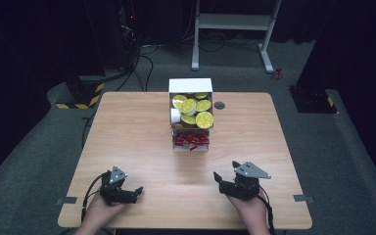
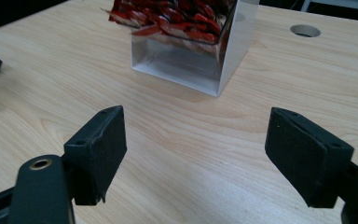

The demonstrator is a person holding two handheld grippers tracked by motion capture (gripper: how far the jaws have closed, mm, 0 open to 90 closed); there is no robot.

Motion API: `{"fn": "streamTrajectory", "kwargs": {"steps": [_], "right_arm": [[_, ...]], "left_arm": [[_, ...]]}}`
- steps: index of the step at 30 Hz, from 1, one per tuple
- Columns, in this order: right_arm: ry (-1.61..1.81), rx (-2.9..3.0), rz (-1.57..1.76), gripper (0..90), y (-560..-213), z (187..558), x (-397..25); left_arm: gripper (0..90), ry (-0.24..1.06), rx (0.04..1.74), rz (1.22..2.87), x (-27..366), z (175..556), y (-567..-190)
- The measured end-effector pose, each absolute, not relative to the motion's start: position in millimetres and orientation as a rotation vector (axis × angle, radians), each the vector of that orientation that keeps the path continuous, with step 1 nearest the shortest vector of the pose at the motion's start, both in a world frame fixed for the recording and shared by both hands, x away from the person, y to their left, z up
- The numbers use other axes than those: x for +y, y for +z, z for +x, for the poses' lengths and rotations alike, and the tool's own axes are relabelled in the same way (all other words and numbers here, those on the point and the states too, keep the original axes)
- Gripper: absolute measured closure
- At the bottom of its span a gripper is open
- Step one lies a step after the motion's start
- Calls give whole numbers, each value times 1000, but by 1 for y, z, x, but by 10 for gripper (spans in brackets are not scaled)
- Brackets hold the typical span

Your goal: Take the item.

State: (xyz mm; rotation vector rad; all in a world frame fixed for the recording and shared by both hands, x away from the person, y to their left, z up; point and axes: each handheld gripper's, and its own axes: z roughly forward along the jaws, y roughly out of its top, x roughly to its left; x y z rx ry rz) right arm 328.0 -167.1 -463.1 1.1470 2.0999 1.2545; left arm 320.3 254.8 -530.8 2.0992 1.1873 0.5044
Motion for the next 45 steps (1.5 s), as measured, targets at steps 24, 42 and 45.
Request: {"fn": "streamTrajectory", "kwargs": {"steps": [24,42,45], "right_arm": [[1326,2058,1084,291,-424,342,-154],[1359,2036,1046,301,-391,362,-136],[1361,2037,1032,301,-385,364,-132]], "left_arm": [[2,509,1194,2099,254,320,-531],[2,512,1197,2098,254,320,-531],[2,513,1195,2099,254,320,-531]]}}
